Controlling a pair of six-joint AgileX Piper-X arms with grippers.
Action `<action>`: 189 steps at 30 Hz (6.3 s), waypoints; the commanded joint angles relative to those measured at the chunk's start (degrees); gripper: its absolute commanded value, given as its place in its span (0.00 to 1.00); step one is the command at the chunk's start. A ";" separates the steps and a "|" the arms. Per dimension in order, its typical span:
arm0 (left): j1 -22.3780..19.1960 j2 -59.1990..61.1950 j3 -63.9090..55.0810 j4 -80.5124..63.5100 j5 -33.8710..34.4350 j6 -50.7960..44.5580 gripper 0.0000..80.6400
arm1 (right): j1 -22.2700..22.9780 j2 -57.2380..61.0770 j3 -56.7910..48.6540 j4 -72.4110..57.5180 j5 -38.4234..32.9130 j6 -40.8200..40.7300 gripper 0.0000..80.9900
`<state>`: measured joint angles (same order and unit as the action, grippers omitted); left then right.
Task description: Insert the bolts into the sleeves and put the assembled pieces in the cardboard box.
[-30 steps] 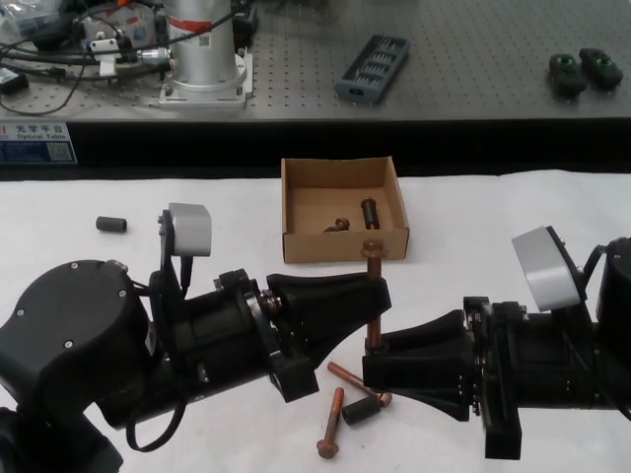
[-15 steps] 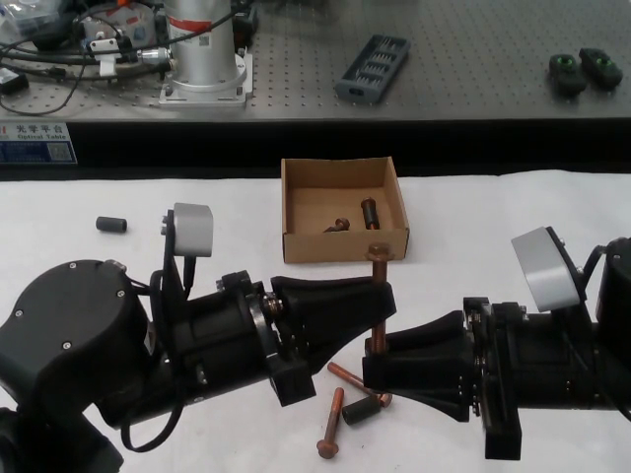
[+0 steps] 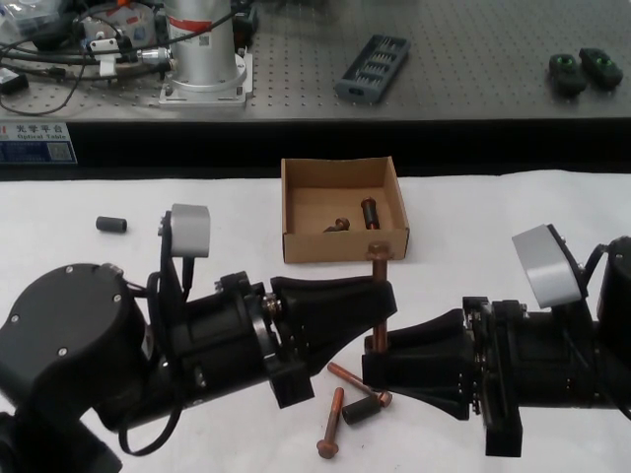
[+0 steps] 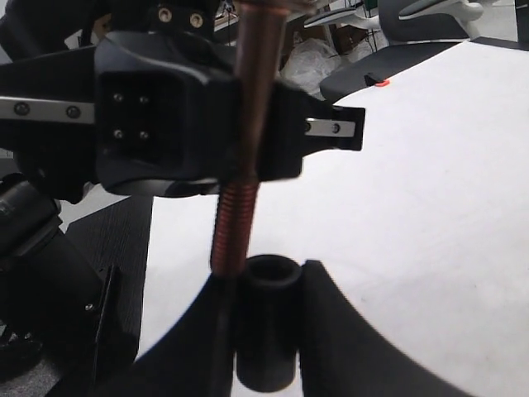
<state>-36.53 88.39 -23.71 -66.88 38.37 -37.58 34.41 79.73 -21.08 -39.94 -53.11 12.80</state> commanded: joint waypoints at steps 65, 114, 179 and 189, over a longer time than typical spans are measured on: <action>-0.35 -0.22 5.04 -9.18 -1.60 -6.01 0.01 | 2.81 -0.82 0.31 2.22 -7.03 -1.72 0.09; -0.35 -0.22 5.04 -5.11 11.05 -3.09 0.01 | 2.80 -0.82 0.16 -6.74 -7.03 5.21 0.09; 5.45 -13.50 5.04 28.05 -11.44 18.57 0.36 | -10.59 37.41 -53.67 24.45 -4.06 -3.95 0.09; 5.45 -17.66 5.04 29.69 -14.40 22.18 0.16 | -12.52 48.10 -72.04 31.21 -2.87 -4.29 0.09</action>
<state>-31.22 71.44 -18.60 -37.01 24.15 -16.35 22.52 127.65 -90.93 -9.48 -55.45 8.99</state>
